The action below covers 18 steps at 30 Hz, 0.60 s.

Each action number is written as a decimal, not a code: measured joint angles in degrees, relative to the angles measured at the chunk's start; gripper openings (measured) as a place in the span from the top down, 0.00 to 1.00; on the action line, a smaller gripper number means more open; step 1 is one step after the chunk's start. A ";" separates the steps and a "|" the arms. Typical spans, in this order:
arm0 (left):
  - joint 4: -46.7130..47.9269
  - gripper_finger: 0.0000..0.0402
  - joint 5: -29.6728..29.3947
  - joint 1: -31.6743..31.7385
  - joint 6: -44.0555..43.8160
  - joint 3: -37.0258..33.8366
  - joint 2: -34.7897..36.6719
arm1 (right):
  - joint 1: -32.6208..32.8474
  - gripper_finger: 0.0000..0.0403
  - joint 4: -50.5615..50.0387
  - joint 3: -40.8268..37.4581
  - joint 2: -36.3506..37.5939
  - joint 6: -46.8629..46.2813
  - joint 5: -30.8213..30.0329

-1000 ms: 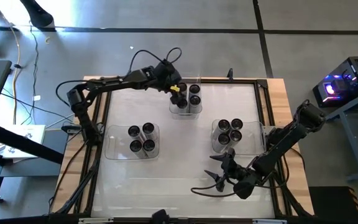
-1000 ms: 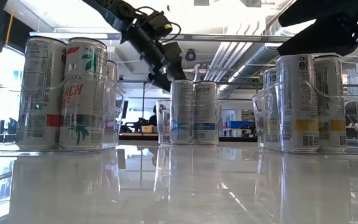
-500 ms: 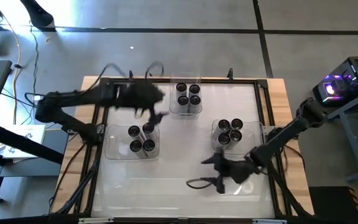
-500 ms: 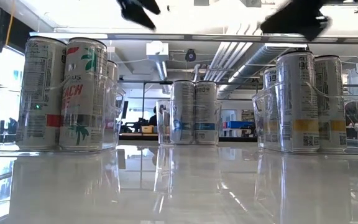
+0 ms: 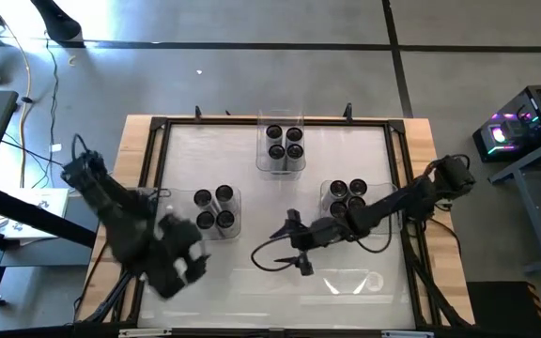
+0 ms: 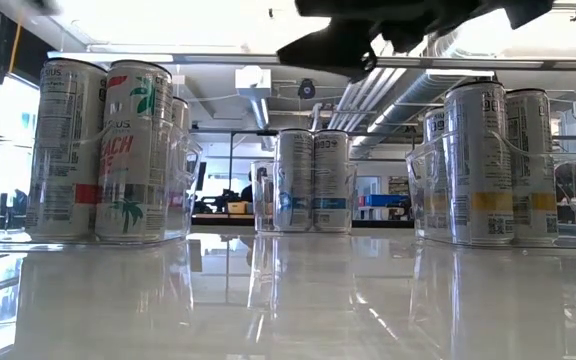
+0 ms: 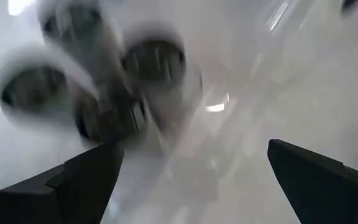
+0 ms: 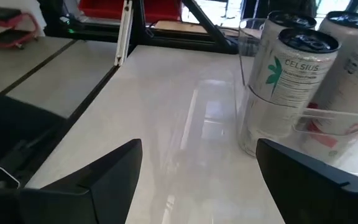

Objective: Sort soda cans
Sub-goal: Move the bottom left transparent bin to the top left of the table

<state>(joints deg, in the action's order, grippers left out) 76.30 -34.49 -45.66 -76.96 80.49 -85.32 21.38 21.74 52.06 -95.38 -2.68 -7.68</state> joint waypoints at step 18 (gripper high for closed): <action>3.07 0.31 18.00 -15.22 -20.79 -11.16 -14.10 | -2.68 0.23 -0.75 0.49 -0.68 2.59 2.77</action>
<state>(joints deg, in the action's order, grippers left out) 79.37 -16.49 -60.88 -97.75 69.33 -99.42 18.70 20.99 52.56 -96.06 -0.10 -4.91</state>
